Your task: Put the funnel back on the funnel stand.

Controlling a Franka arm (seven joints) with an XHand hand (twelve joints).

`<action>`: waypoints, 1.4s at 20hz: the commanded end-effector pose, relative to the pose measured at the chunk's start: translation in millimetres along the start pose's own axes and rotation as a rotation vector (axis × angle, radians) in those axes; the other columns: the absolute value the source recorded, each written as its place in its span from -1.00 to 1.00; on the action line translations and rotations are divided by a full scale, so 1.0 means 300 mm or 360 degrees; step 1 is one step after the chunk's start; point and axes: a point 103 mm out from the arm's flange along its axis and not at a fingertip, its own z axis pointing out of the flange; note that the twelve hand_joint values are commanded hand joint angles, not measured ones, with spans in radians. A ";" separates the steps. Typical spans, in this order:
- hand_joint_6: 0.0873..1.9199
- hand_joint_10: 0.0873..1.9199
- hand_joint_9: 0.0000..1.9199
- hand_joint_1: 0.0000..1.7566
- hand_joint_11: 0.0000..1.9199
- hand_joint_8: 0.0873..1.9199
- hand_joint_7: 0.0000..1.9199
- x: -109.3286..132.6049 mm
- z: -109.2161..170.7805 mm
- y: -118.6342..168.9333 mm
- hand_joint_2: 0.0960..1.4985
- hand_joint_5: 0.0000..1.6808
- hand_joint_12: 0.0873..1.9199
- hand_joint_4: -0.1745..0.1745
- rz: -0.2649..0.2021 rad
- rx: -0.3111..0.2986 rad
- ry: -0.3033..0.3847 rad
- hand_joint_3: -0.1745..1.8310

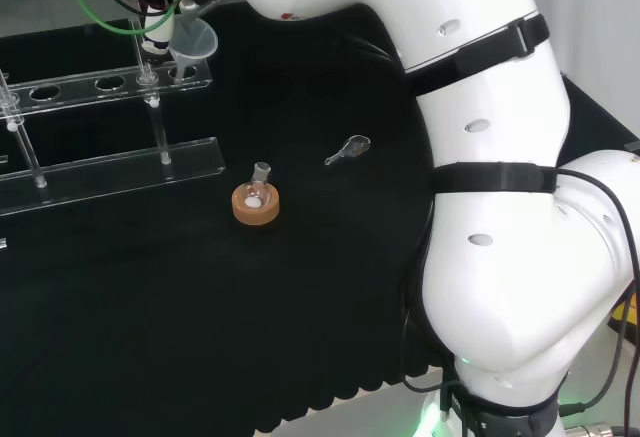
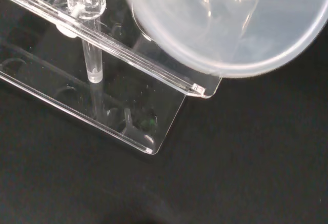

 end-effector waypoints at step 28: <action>-1.00 -0.32 -0.58 -0.14 -0.73 -0.34 -0.87 -0.306 0.173 -0.652 -0.19 -0.60 0.44 -0.27 0.0324 -0.0440 0.0376 -0.22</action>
